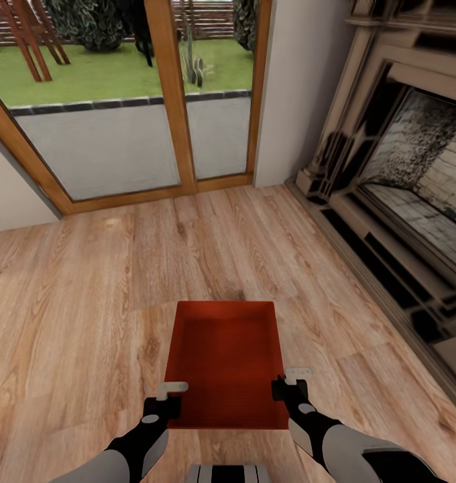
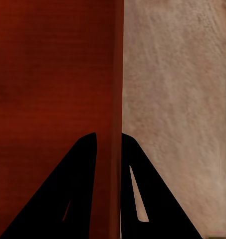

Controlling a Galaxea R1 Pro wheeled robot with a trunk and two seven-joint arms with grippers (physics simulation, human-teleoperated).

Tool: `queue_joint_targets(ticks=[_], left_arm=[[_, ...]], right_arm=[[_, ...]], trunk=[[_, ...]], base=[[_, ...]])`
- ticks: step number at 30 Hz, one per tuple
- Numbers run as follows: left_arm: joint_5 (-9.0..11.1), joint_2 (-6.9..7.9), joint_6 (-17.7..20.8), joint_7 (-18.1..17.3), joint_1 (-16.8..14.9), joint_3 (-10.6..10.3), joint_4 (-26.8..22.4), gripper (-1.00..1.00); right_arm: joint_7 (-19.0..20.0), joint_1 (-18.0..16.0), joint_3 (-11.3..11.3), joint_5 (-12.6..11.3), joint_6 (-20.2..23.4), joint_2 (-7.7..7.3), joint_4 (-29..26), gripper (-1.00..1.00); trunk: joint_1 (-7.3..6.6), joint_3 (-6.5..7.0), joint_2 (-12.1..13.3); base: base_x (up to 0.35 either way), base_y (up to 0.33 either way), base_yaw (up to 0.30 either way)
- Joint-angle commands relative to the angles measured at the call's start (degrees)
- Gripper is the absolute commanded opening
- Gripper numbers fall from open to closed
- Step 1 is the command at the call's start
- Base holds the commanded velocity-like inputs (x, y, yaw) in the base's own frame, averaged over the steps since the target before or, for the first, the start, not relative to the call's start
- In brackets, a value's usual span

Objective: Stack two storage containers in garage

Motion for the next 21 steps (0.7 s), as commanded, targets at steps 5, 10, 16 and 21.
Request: queue_joint_targets(ticks=[5, 10, 16, 21], left_arm=[[-0.35, 0.05, -0.69, 1.69, -0.07, 0.50, -0.15, -1.00], [-0.35, 0.05, -0.69, 1.69, -0.07, 0.50, -0.15, -1.00], [-0.35, 0.05, -0.70, 1.69, -0.07, 0.50, -0.15, -1.00], [-0.35, 0.05, -0.73, 1.69, -0.07, 0.50, -0.15, -1.00]], right_arm=[[-0.61, 0.00, -0.71, -1.26, -0.11, -0.17, 0.32, -1.00], [-0.61, 0.01, -0.72, -1.25, -0.09, -0.17, 0.32, -1.00], [-0.61, -0.02, -0.77, -1.32, -0.05, -0.17, 0.32, -1.00], [-0.61, -0.04, -0.79, -1.40, -0.01, -0.06, 0.32, -1.00]], trunk=[[-1.11, 0.87, 2.01], [-2.21, 1.77, 4.01], [-3.53, 2.85, 6.42], [-4.63, 3.74, 8.42]], base=[[0.000, 0.000, 0.000], [0.000, 0.000, 0.000], [0.000, 0.000, 0.000], [0.000, 0.000, 0.000]])
